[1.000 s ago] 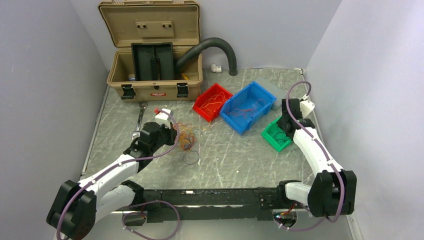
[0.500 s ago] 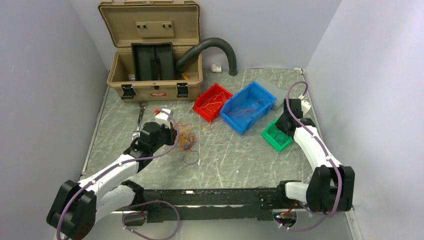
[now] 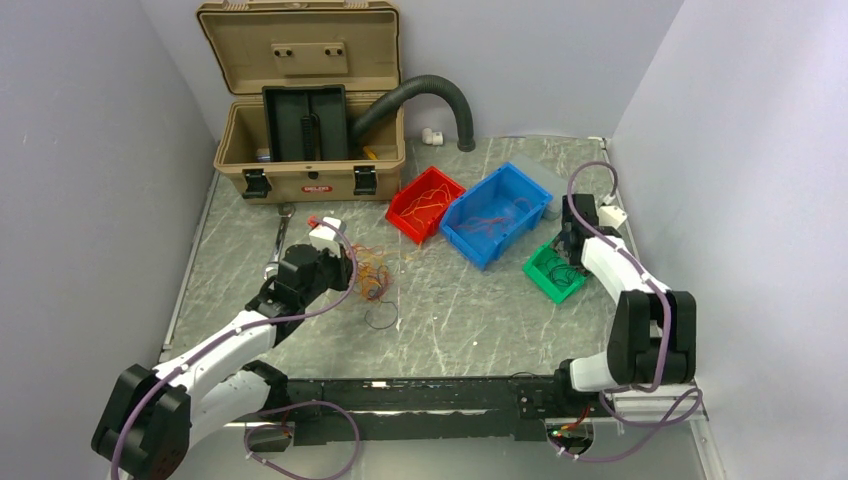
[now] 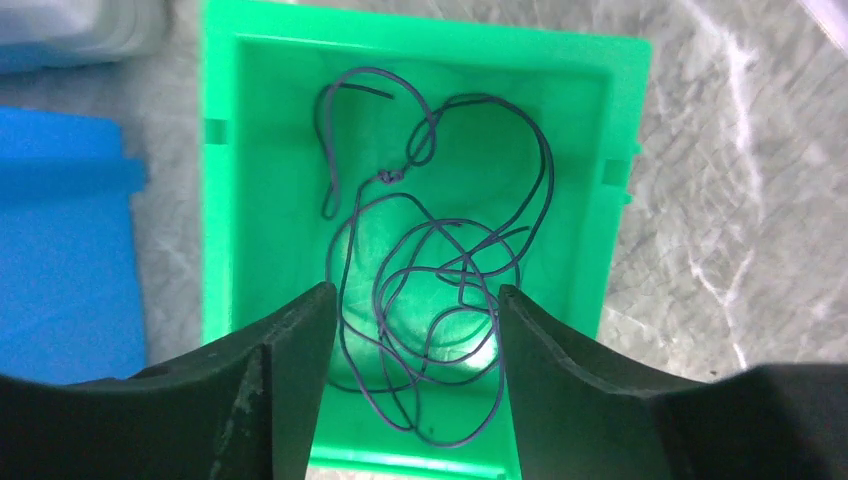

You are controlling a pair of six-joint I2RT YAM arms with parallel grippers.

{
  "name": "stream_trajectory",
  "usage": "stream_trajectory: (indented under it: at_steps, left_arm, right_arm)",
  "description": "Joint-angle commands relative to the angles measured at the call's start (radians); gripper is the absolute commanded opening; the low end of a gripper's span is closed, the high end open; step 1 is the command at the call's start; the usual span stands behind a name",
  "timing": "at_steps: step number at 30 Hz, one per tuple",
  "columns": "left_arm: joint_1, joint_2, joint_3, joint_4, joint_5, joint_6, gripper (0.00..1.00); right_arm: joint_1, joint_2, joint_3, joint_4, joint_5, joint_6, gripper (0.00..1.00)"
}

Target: Untangle the cables

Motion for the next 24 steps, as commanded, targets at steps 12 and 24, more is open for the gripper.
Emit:
stream_trajectory:
  at_steps: [12,24]
  left_arm:
    - [-0.002,-0.075,-0.034,0.084,0.065,0.016,0.0]
    - [-0.001,-0.089,-0.043,0.087,0.064,0.02,0.0]
  right_arm:
    - [0.649,-0.15,0.176,0.002,-0.053,-0.251,0.95]
    - [0.758,0.053,0.074,0.626,-0.552,-0.025,0.79]
